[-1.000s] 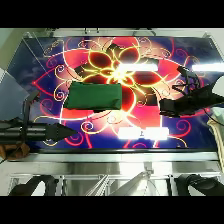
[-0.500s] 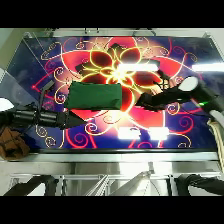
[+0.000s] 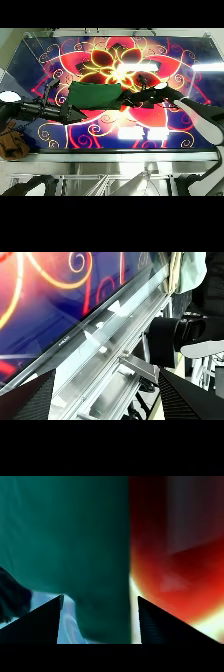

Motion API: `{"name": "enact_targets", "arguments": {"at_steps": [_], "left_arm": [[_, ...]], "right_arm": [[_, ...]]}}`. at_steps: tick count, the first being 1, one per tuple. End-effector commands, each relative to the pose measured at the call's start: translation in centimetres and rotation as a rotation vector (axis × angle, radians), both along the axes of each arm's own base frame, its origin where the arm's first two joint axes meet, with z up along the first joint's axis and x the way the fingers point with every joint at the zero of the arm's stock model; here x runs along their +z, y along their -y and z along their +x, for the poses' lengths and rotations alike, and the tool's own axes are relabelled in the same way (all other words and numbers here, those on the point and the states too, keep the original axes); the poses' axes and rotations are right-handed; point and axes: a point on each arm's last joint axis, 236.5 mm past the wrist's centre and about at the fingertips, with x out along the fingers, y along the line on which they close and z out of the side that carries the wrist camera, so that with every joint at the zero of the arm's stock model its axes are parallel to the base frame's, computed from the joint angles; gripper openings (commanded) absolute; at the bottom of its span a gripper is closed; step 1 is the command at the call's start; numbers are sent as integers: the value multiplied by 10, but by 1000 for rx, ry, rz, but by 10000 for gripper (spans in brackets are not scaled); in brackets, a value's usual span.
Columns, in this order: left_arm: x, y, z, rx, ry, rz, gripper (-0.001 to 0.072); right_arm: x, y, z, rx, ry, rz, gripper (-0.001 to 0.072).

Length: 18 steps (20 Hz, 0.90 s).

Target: Fold the shirts.

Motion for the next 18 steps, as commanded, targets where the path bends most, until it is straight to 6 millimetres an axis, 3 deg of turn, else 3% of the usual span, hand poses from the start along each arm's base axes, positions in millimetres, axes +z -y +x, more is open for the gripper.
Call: {"name": "enact_targets", "arguments": {"at_steps": [1,2,3,4,5,6,7,9,11,13,14,16,18], "left_arm": [[0,0,-1,-16,8,-3,705],[0,0,-2,-22,9,-4,705],[0,1,-3,-26,8,-6,705],[1,1,-5,-35,3,-9,705],[2,1,-8,-44,-2,-13,705],[2,1,-9,-48,-5,-14,705],[3,1,-10,-53,-8,-16,705],[5,2,-15,-71,-19,-25,705],[6,2,-20,-88,-29,-32,705],[7,3,-22,-96,-33,-35,705],[7,3,-23,-100,-36,-37,705],[8,3,-23,-104,-29,-38,705],[8,3,-23,-107,-22,-39,705]], "right_arm": [[-4,-31,19,1,0,37,507],[-2,-35,24,0,5,43,503],[1,-38,28,-3,11,48,418],[5,-39,31,-5,20,52,265],[9,-39,34,-3,31,56,246],[16,-41,36,10,49,64,90],[24,-43,37,21,62,73,18],[54,-43,36,41,101,96,16],[91,-24,35,65,159,64,16],[131,31,41,30,220,-71,16],[153,74,45,-29,244,-164,16],[193,176,48,-206,266,-335,16],[223,281,34,-406,226,-443,16]]}}
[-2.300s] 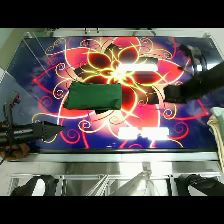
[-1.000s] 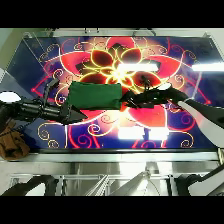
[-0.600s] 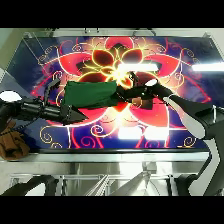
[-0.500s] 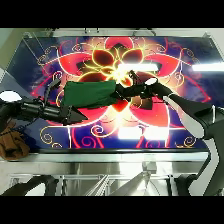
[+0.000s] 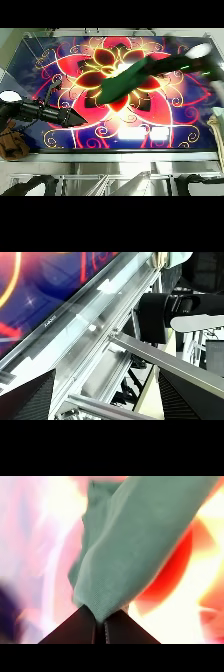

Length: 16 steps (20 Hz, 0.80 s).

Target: Fold the shirts.

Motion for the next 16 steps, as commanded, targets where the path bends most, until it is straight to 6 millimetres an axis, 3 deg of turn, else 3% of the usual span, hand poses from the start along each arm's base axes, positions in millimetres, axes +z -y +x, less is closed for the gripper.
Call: {"name": "enact_targets", "arguments": {"at_steps": [1,3,4,7,9,10,14,16], "left_arm": [[1,0,-2,-11,6,-5,705],[1,0,-1,-10,6,-6,705],[1,0,-1,-9,6,-6,705],[1,0,-1,-9,8,-5,705],[0,0,1,-7,21,-3,705],[-1,0,3,-3,31,0,705],[-1,0,3,-2,31,0,705],[-1,0,3,-1,31,-1,705]], "right_arm": [[48,175,-35,-359,-46,-184,16],[74,258,-66,-525,-53,-192,16],[88,287,-81,-590,-48,-196,16],[139,347,-129,-739,-1,-190,16],[162,367,-150,-789,27,-149,16],[162,374,-160,-804,9,-126,17],[113,376,-197,-717,-224,-48,17],[104,375,-199,-698,-262,-29,17]]}}
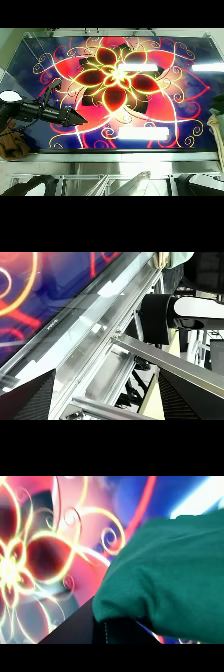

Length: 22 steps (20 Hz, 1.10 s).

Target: Fold the shirts.

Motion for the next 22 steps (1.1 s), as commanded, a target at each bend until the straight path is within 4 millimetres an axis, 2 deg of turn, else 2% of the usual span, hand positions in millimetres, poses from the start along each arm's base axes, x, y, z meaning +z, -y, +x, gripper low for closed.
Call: {"name": "enact_targets", "arguments": {"at_steps": [1,4,5,7,9,12,13,15,18,20,21,22], "left_arm": [[0,0,1,2,3,0,705],[0,0,1,1,2,-1,705],[0,0,1,1,2,0,705],[0,0,1,3,3,-2,705],[0,1,5,17,11,-1,705],[-1,0,8,26,17,4,705],[-1,0,8,27,17,4,705],[-1,0,7,26,17,4,705],[-3,0,11,41,26,10,705],[-5,-1,19,69,43,21,705],[-6,-2,23,81,50,25,705],[-7,-2,26,92,57,30,705]], "right_arm": [[-14,-4,-20,44,-73,80,17],[-16,-1,-27,13,-106,67,17],[-20,9,-43,-37,-171,10,16],[-32,28,-87,-157,-336,-98,16],[-58,28,-120,-205,-474,-96,16],[-121,6,-155,-175,-661,17,16],[-136,3,-163,-173,-702,37,16],[-154,13,-181,-198,-780,-3,16],[-162,34,-220,-254,-933,-110,16],[-163,39,-218,-266,-918,-128,16],[-160,43,-206,-276,-870,-139,16],[-154,47,-183,-274,-777,-158,16]]}}
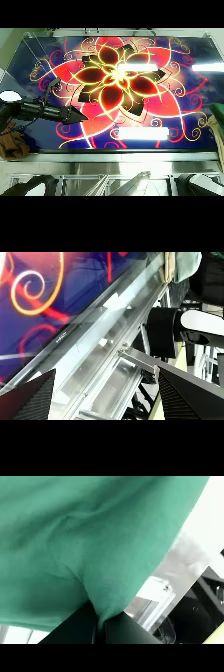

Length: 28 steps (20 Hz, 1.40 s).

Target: Fold the shirts.

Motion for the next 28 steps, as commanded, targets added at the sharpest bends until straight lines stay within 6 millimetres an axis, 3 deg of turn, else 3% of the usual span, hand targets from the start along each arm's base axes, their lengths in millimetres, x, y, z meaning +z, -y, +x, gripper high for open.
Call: {"name": "enact_targets", "arguments": {"at_steps": [1,3,5,6,7,8,10,12,14,17,21,25,28], "left_arm": [[-4,-2,13,47,28,19,705],[-5,-3,18,66,39,26,705],[-6,-3,21,75,44,30,705],[-6,-4,21,77,46,30,705],[-6,-4,22,80,48,32,705],[-7,-4,23,82,49,33,706],[-7,-4,24,85,50,33,705],[-7,-4,24,89,52,34,705],[-7,-4,24,88,52,34,705],[-7,-4,24,87,51,34,705],[-7,-4,24,88,52,34,705],[-7,-4,24,86,51,34,705],[-6,-3,21,77,45,30,706]], "right_arm": [[17,19,52,34,193,-109,16],[67,23,128,97,504,-182,16],[154,18,206,169,897,-256,16],[197,12,232,208,1066,-282,16],[239,6,250,252,1212,-305,16],[268,0,261,291,1302,-316,16],[289,-1,268,334,1340,-315,15],[275,-1,271,364,1294,-267,15],[231,5,261,384,1141,-213,16],[166,25,213,358,803,-183,16],[132,57,128,261,404,-254,16],[101,53,107,197,294,-175,16],[76,44,71,110,137,-106,16]]}}
